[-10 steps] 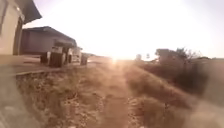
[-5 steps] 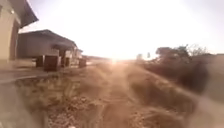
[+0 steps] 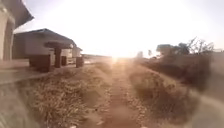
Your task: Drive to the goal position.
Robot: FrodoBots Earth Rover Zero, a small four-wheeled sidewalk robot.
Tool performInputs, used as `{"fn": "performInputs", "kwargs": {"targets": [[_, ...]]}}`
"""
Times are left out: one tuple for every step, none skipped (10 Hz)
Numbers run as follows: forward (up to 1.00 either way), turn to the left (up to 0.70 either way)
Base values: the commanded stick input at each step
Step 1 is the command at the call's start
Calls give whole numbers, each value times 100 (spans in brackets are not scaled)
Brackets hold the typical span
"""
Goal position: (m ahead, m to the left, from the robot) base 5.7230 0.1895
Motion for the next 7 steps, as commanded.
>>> {"fn": "performInputs", "kwargs": {"targets": [[70, 0], [70, 0], [70, 0], [70, 0], [70, 0], [70, 0], [70, 0]]}}
